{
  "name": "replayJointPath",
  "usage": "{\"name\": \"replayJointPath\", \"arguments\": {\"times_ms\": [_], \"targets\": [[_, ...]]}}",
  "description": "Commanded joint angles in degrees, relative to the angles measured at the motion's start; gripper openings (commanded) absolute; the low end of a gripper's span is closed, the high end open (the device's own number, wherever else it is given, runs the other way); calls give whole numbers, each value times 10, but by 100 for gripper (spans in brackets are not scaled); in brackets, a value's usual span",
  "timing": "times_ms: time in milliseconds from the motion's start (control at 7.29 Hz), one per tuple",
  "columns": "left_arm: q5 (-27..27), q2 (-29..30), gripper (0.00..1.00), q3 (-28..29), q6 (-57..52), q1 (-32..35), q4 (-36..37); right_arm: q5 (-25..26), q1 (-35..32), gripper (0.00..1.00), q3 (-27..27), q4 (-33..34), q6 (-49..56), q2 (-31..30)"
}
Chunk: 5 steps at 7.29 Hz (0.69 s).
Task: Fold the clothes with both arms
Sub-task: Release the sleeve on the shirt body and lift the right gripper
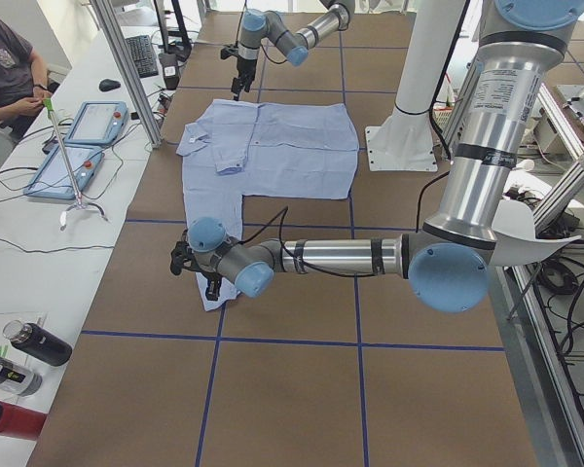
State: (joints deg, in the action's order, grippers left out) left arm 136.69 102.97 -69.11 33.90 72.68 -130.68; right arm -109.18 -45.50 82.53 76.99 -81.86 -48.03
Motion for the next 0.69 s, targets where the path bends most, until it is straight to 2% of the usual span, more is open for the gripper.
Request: {"name": "replayJointPath", "arguments": {"times_ms": [0, 137, 412, 549], "targets": [[-2, 13, 70, 55, 66, -19, -74, 0, -3, 99, 9, 0, 0, -12], [-2, 12, 69, 60, 68, -21, -77, 0, -3, 99, 9, 0, 0, -13], [-3, 13, 59, 71, 68, -24, -77, 0, -6, 99, 9, 0, 0, -15], [-3, 12, 58, 72, 69, -25, -77, 1, -7, 99, 8, 0, 12, -15]]}}
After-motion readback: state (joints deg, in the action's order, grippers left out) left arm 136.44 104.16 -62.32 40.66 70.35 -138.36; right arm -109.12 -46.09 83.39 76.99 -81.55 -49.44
